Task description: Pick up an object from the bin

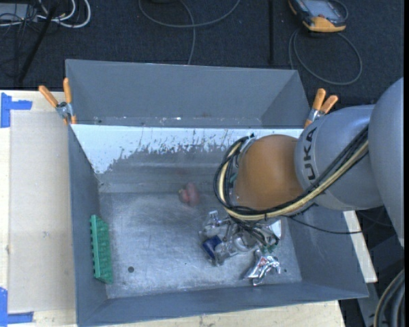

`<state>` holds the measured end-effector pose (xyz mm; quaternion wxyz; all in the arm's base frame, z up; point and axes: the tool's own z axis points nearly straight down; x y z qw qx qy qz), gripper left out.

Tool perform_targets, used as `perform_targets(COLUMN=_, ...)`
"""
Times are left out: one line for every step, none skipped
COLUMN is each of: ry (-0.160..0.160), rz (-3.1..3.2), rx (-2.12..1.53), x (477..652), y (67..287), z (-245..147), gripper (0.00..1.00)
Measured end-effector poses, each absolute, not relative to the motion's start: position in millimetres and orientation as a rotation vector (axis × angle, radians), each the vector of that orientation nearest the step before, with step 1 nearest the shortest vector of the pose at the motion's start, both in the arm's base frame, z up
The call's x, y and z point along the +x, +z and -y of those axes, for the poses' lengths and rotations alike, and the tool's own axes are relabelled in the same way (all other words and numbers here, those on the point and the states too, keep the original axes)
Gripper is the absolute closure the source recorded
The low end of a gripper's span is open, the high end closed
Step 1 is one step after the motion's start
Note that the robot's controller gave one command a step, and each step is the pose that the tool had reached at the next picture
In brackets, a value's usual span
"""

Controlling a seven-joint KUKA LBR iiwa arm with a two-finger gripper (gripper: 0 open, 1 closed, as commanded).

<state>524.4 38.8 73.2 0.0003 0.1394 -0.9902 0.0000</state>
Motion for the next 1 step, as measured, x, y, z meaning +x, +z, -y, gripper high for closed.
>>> perform_targets(ry=0.001, rz=3.102, rx=0.556, x=532.0, y=277.8, z=-39.9, gripper=1.0)
